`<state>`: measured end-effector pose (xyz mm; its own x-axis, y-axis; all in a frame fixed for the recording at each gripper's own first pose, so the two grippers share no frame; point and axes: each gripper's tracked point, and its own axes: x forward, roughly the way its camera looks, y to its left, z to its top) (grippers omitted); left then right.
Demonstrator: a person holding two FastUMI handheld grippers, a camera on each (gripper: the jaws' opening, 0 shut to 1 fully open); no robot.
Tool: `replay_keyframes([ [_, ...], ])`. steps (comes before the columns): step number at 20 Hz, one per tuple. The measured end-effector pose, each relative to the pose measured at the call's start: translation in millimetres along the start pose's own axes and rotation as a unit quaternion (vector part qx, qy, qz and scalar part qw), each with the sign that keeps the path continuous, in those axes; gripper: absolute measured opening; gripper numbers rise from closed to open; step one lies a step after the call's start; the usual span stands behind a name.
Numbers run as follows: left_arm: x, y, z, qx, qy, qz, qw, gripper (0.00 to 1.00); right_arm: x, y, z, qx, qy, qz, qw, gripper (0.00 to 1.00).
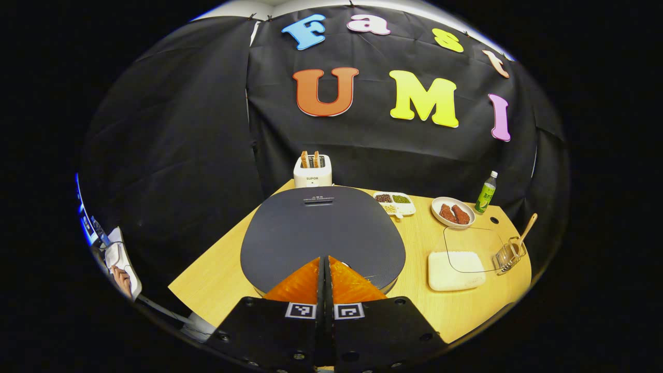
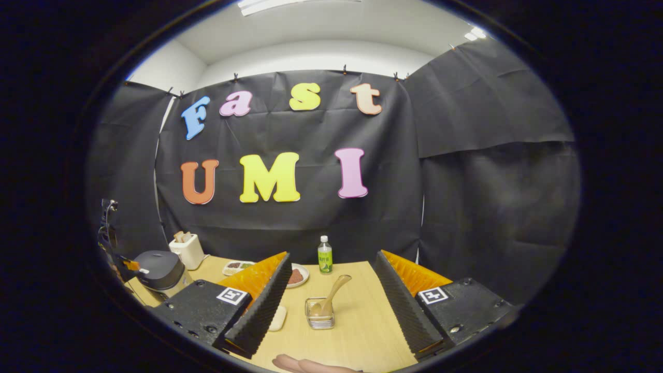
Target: Close the left gripper, press the button to open the rice cooker; take a wooden spoon from the chopstick holder with the right hand, scoop a spoonful of rice and pour it into the rice cooker, then put the wooden spoon back into the chopstick holder.
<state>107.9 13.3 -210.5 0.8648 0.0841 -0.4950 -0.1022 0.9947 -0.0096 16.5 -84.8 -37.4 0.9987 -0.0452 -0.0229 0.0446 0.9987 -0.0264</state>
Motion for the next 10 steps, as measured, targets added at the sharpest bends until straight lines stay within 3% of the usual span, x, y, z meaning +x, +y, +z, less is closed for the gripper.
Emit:
replay_keyframes([
  [5,5.6,-0.7,-12.3,0.011,0.021,-0.002,1.000,0.00,-18.1,27.9,10.8,-0.025,-0.014,0.028,0.999,1.00],
  [10,6.9,-2.4,-12.8,-0.021,0.030,-0.017,0.999,0.00,-27.8,50.9,2.3,-0.024,-0.003,0.042,0.999,1.00],
])
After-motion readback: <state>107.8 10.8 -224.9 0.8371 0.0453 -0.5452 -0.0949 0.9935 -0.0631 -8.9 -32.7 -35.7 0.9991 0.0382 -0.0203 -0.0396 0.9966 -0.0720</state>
